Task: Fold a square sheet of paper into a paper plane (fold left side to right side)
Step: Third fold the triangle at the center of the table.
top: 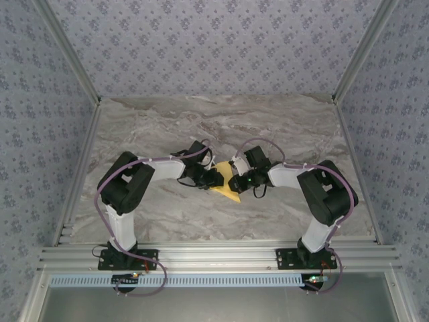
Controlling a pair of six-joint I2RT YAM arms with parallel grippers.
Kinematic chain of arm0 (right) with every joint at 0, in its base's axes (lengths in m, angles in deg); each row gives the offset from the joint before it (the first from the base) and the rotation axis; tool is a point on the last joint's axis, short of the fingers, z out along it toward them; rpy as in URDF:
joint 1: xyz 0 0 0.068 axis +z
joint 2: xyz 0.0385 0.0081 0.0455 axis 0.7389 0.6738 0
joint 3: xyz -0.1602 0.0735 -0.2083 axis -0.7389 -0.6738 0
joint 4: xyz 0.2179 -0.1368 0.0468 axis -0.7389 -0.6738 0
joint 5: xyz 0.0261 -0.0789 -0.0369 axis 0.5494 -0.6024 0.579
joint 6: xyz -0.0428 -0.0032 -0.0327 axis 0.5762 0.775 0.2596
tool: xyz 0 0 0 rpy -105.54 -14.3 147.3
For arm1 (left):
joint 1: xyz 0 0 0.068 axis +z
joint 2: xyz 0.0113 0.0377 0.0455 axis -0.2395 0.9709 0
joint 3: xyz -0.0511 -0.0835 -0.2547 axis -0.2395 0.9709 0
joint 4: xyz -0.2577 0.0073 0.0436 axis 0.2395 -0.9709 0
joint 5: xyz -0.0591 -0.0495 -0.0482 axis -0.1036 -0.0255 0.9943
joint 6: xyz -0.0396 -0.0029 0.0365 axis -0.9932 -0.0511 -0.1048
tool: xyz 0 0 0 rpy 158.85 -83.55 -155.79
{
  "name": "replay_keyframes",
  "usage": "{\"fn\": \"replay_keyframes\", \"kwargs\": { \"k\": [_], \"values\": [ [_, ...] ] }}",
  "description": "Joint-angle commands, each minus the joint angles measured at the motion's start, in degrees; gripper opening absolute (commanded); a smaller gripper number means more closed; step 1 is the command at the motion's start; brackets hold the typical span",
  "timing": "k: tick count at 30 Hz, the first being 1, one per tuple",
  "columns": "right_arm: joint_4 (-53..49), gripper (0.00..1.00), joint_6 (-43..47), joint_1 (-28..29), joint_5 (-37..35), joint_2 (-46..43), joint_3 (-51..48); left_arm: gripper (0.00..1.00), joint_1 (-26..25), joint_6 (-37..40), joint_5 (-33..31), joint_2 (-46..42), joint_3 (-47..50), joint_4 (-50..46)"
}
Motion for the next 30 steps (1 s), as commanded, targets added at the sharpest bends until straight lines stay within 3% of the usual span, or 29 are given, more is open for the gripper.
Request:
{"fn": "replay_keyframes", "kwargs": {
  "k": [1,6,12,18,21,30],
  "values": [
    [-3.3,0.15,-0.4,-0.1,-1.8,0.1,1.1,0.23,-0.3,0.2,-2.5,1.3,1.9,-0.9],
    [-3.9,0.35,-2.5,-2.1,-2.1,-5.1,1.9,0.23,-0.3,0.2,-3.0,1.4,2.9,-0.9],
    [-8.8,0.46,-2.6,-3.5,-2.0,-10.7,1.9,0.23,-0.3,0.1,-3.2,1.2,3.1,-0.8],
    [-12.4,0.41,-6.6,-2.3,12.6,-13.5,-0.5,0.23,-0.3,0.2,-3.2,0.9,3.2,-0.7],
    [-12.4,0.4,-8.5,-1.5,16.6,-13.5,-2.7,0.23,-0.3,0.2,-3.2,0.8,3.2,-0.8],
    [-12.6,0.39,-7.8,-0.7,17.5,-8.7,-3.5,0.23,-0.3,0.3,-3.3,0.7,3.1,-1.0]
  ]
}}
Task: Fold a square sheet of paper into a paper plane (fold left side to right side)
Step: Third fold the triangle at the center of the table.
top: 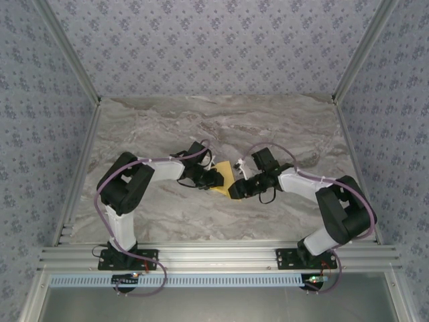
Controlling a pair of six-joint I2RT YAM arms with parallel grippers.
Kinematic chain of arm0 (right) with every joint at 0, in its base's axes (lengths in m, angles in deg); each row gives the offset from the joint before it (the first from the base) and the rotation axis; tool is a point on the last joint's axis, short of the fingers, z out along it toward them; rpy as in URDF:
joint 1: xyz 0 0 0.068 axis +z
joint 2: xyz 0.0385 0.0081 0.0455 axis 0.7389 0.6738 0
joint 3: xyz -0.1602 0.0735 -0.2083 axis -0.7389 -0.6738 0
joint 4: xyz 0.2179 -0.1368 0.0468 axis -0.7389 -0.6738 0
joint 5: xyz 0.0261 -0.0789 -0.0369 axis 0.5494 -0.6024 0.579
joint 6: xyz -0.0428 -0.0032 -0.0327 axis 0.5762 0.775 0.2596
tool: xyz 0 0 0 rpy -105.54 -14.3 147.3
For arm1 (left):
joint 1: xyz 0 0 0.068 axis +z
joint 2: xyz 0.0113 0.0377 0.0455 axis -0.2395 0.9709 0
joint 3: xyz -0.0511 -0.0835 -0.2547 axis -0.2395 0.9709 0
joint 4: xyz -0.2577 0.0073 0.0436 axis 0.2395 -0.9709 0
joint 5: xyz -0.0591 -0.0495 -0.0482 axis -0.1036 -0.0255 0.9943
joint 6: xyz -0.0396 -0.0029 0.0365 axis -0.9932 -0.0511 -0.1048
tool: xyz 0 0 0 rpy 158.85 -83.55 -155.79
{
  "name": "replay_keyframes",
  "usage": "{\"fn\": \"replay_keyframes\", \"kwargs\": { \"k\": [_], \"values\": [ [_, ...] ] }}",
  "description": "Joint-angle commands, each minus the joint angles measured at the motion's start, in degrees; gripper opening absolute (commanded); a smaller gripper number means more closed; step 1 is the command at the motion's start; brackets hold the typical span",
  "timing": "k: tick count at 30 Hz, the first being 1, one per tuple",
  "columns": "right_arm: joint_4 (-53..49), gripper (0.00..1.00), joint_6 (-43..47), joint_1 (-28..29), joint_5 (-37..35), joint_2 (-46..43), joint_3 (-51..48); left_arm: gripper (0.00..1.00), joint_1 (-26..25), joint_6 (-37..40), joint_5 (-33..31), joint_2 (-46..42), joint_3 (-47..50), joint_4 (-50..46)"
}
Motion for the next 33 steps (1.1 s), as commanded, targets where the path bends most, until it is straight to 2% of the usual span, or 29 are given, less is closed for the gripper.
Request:
{"fn": "replay_keyframes", "kwargs": {
  "k": [1,11,23,33],
  "values": [
    [-2.0,0.39,-0.4,0.3,1.8,2.7,0.0,0.23,-0.3,0.4,-3.4,1.1,1.9,-2.9],
    [-2.9,0.38,0.5,0.4,-2.3,5.3,0.0,0.23,-0.3,0.7,-3.7,1.0,1.9,-3.3],
    [-3.1,0.38,0.8,0.4,-3.8,6.9,-0.4,0.22,-0.3,0.9,-3.8,1.1,1.6,-3.5],
    [-3.4,0.37,0.8,0.6,-1.6,6.2,-1.8,0.22,-0.3,0.9,-3.9,1.0,1.6,-3.7]
  ]
}}
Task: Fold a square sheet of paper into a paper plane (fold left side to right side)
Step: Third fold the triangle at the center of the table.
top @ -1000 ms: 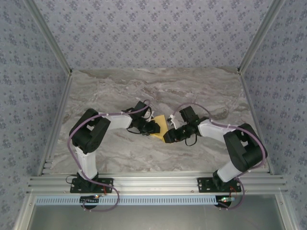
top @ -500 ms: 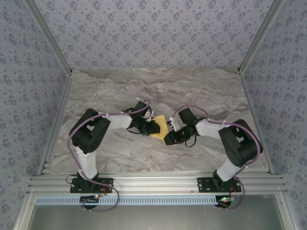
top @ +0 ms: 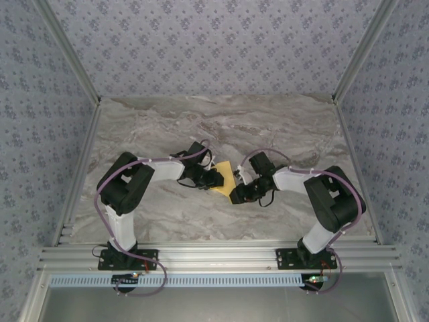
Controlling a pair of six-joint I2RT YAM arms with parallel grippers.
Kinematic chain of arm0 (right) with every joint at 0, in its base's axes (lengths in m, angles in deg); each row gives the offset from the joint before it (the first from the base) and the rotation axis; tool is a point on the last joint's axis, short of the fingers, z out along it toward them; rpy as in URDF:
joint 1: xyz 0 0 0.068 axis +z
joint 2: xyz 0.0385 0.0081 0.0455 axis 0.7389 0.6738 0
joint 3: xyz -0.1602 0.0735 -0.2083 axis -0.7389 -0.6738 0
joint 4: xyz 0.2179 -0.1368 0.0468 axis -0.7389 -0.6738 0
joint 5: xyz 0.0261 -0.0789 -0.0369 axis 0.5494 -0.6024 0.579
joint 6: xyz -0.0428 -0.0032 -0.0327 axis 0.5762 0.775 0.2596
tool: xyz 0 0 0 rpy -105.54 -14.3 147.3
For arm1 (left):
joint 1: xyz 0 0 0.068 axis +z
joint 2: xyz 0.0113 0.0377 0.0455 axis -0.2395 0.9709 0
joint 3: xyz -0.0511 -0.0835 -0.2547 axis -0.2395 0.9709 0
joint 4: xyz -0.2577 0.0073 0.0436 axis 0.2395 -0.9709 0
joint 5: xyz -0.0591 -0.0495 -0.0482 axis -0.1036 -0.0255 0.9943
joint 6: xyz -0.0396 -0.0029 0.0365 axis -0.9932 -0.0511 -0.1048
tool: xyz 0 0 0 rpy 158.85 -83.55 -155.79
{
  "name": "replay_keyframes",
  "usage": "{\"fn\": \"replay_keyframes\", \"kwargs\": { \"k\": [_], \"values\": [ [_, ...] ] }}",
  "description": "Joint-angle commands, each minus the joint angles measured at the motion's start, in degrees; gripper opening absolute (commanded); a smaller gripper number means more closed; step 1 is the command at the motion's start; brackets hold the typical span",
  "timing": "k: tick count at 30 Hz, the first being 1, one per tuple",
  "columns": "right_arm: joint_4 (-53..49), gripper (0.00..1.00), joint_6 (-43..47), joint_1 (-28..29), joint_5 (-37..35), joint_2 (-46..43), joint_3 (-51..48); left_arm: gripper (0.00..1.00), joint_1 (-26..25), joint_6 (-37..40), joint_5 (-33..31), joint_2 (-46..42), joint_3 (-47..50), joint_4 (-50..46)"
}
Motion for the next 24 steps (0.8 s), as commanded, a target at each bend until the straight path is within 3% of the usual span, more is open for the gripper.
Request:
{"fn": "replay_keyframes", "kwargs": {
  "k": [1,13,24],
  "values": [
    [-2.4,0.37,0.8,0.4,1.2,-0.4,-1.6,0.22,-0.3,0.9,-3.8,0.9,1.5,-3.7],
    [-0.8,0.37,-1.7,-0.5,3.7,-4.7,0.7,0.23,-0.3,1.3,-3.5,-0.3,2.2,-3.3],
    [-1.2,0.37,-2.5,-0.5,0.3,1.2,3.6,0.23,-0.3,1.5,-3.4,-0.3,2.2,-3.2]
  ]
}}
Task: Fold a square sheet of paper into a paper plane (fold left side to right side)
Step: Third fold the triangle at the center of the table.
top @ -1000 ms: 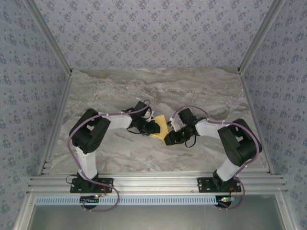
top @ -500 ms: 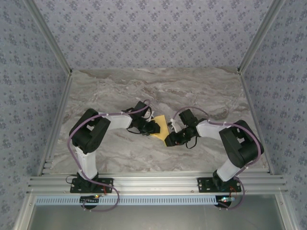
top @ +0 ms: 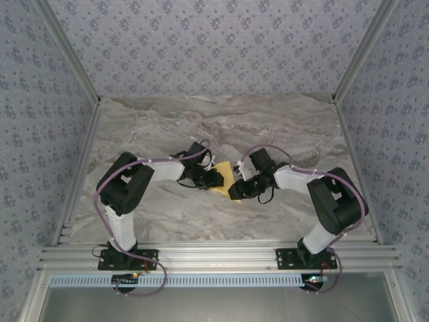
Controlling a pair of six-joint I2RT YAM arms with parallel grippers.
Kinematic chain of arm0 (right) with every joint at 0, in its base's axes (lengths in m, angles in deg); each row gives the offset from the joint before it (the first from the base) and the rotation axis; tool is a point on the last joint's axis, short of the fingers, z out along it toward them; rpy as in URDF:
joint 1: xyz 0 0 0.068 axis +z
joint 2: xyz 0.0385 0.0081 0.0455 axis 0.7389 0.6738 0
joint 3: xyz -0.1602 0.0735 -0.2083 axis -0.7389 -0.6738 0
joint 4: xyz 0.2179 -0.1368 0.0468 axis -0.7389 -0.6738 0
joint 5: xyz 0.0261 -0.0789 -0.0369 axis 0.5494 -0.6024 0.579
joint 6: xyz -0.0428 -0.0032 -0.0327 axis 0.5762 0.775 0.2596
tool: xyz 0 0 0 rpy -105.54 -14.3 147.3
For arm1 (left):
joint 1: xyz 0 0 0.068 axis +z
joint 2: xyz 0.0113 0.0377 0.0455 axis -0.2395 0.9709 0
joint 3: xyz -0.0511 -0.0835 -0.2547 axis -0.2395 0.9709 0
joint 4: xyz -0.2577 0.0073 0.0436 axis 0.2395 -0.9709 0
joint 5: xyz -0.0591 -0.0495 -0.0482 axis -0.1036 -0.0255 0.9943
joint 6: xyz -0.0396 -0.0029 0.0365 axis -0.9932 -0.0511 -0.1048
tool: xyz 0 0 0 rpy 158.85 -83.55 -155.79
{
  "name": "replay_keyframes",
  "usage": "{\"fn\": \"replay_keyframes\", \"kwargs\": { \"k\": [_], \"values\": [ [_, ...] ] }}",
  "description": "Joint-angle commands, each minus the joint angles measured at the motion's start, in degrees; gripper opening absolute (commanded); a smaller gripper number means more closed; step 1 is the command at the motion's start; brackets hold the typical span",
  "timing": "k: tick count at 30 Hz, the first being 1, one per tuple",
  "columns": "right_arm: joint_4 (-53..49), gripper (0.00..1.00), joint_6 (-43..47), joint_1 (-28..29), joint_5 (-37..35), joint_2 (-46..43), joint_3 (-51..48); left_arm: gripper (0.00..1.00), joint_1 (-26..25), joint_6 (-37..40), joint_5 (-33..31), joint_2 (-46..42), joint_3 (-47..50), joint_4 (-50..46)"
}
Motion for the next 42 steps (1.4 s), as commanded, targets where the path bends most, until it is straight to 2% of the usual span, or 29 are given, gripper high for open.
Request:
{"fn": "replay_keyframes", "kwargs": {
  "k": [1,27,30,36,42],
  "values": [
    [-1.4,0.37,-0.7,-0.1,-0.8,2.4,1.5,0.23,-0.3,1.3,-3.2,-0.1,1.9,-3.7],
    [-5.9,0.34,-0.5,-0.2,-3.5,4.6,-2.0,0.23,-0.3,1.3,-3.4,-1.0,1.5,-3.6],
    [-6.1,0.3,-0.7,-0.3,-4.8,5.1,-2.6,0.23,-0.3,0.8,-2.9,-3.1,1.7,-2.7],
    [-5.1,0.15,-1.2,-1.2,-5.8,5.9,-3.2,0.23,-1.5,0.7,-3.0,-8.1,1.8,-3.2],
    [-4.8,0.09,-1.3,-1.4,-6.0,6.2,-3.3,0.21,-5.1,-1.2,-3.3,-7.9,1.6,-1.4]
  ]
}}
